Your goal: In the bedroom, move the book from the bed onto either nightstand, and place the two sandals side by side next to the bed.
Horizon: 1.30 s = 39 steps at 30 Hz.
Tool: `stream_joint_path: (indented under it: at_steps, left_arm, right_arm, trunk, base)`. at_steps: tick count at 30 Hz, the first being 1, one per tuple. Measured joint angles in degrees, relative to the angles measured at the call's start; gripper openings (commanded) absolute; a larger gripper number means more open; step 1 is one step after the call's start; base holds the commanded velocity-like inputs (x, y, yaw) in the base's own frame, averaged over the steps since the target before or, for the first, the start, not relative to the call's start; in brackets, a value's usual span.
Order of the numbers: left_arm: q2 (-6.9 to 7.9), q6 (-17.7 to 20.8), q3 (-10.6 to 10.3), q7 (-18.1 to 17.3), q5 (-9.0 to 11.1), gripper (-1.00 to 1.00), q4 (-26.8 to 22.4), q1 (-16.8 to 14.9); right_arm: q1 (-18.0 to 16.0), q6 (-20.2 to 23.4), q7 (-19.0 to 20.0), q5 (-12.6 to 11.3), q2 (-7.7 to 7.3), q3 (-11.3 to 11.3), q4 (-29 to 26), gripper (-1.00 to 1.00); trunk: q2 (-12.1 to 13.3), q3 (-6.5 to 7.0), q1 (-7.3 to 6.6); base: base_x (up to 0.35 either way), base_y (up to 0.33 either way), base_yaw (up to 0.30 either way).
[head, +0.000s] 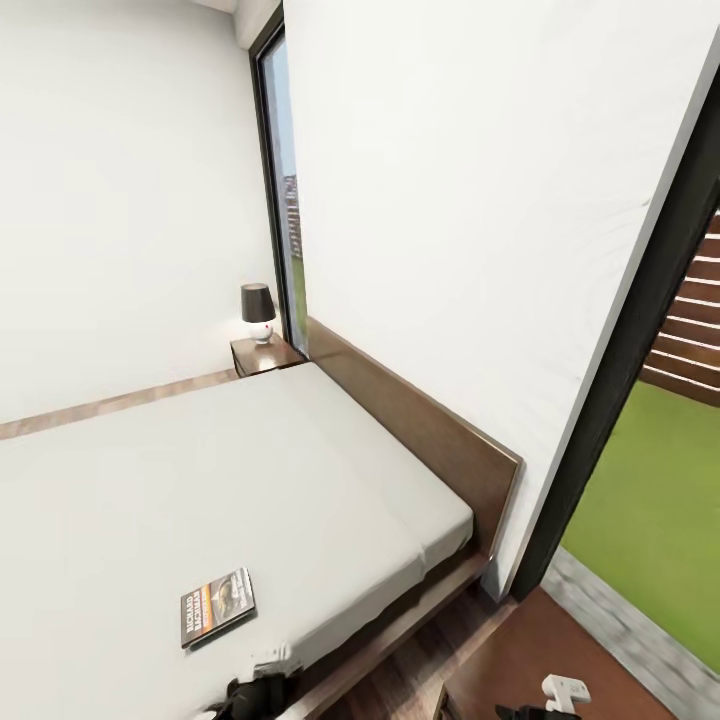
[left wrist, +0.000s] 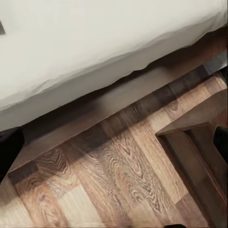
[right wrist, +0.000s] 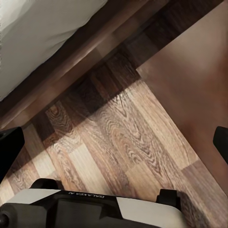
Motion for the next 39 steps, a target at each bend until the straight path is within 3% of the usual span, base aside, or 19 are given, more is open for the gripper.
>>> stream_joint_path:
  at_steps: [2, 8, 17, 39]
  left_arm:
    - [0.09, -0.03, -1.86, -0.03, -0.18, 1.00, 1.75, 0.00]
    - [0.15, -0.39, -2.97, -0.28, -0.28, 1.00, 3.37, 0.00]
    - [0.12, -0.40, -3.03, -0.21, 0.07, 1.00, 3.47, 0.00]
    - [-0.08, -0.30, -3.11, -0.22, -0.06, 1.00, 3.54, 0.01]
  right_arm:
    - [0.00, 0.00, 0.06, 0.00, -0.04, 0.00, 0.03, 1.00]
    - [0.00, -0.02, 0.21, 0.03, -0.44, 0.01, 0.26, 1.00]
    - [0.00, -0.03, 0.08, 0.18, -0.48, 0.02, 0.32, 1.00]
    - [-0.02, 0.03, 0.09, 0.20, -0.47, 0.03, 0.33, 1.00]
  trunk:
    - [0.00, 0.00, 0.00]
    - [-0.01, 0.00, -0.02]
    - [0.00, 0.00, 0.00]
    - [0.00, 0.00, 0.00]
  base:
    - [0.000, 0.000, 0.000]
    - [0.055, 0.000, 0.000]
    - [0.098, 0.000, 0.030]
    - [0.001, 0.000, 0.278]
